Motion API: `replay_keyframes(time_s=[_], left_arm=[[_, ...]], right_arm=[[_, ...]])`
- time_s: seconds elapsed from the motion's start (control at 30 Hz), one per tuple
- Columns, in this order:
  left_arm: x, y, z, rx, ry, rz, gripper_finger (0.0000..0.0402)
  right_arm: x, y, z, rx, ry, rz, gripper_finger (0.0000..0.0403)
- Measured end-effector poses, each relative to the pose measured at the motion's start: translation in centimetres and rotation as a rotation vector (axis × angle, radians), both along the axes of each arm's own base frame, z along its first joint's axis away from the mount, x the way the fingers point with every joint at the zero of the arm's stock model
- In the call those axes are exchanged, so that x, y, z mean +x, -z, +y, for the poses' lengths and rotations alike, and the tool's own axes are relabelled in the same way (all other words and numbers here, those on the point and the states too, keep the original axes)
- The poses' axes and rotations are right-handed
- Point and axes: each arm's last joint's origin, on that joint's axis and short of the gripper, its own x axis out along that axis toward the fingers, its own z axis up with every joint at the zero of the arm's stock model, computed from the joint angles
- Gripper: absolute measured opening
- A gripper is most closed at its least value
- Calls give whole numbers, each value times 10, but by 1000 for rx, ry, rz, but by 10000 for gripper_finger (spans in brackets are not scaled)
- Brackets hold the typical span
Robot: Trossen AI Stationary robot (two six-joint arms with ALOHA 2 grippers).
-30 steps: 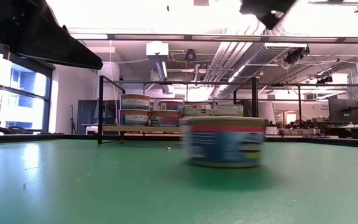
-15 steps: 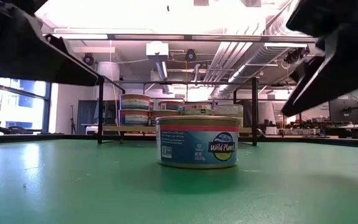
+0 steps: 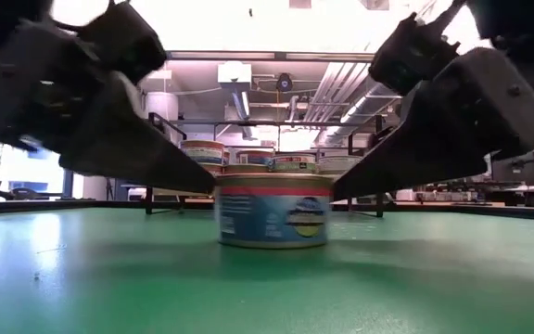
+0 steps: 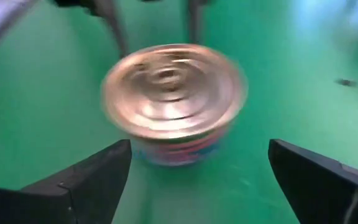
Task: Stack canned seafood by type on shelf
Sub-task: Stack the blue/pink tuna can on top of the other blue/pink tuna can
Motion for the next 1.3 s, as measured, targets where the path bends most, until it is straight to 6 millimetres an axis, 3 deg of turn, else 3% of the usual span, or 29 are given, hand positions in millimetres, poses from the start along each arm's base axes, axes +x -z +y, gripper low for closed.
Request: replay_keyframes(time_s=[0.17,0.5,1.0,1.3], left_arm=[[12,0,15,-31,16,12,243],[20,1,32,-6,38,30,193],[19,1,31,22,55,41,168],[-1,-20,21,128,39,145,167]], right_arm=[[12,10,-2,48,-99,-68,376],[33,19,-13,-50,-113,-95,377],[32,18,-10,-109,-130,-111,346],[32,13,-3,-110,-53,-158,327]])
